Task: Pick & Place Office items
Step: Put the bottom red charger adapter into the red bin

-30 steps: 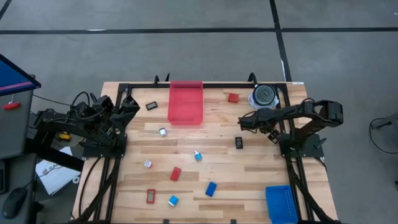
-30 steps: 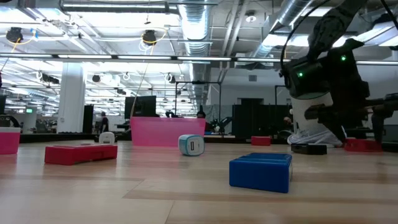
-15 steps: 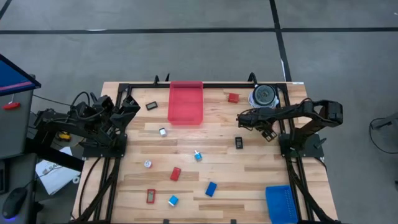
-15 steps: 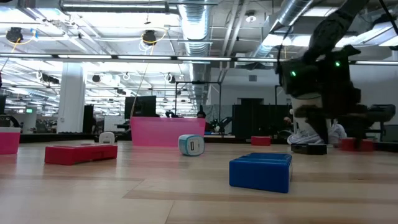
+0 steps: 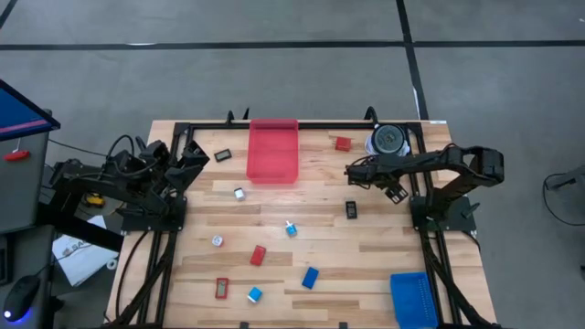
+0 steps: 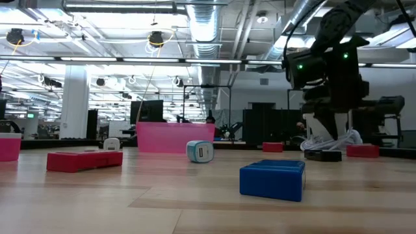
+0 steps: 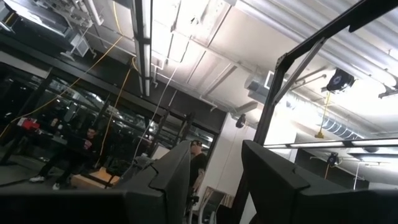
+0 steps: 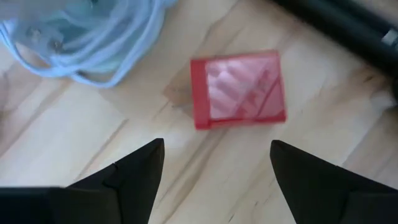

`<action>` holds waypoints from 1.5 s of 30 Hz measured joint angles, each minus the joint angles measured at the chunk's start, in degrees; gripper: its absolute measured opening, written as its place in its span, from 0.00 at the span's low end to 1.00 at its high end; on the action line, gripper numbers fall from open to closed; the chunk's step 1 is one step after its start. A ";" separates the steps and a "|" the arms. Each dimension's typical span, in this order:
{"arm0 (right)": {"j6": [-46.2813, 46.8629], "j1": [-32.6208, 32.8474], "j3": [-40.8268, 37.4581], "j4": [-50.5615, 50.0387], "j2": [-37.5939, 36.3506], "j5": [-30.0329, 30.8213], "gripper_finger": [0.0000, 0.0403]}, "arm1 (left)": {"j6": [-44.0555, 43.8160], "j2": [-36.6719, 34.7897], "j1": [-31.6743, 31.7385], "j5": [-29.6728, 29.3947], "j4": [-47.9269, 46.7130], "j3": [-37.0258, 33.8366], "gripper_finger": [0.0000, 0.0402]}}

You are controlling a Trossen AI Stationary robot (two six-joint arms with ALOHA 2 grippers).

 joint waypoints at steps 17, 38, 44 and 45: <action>-1.14 5.22 -3.69 -5.23 -0.07 2.00 0.56 | -0.01 0.24 0.00 0.59 -0.04 0.00 0.36; -2.63 -0.17 -9.92 4.85 0.07 9.34 0.26 | -5.37 3.32 -0.02 1.47 2.23 0.00 0.36; -1.67 7.10 -8.64 4.86 -0.10 7.10 0.22 | -5.16 3.17 -0.02 2.45 2.62 0.00 0.36; -1.64 8.71 -7.62 5.30 -0.12 6.23 0.21 | -5.05 3.17 -0.02 2.43 2.63 0.00 0.36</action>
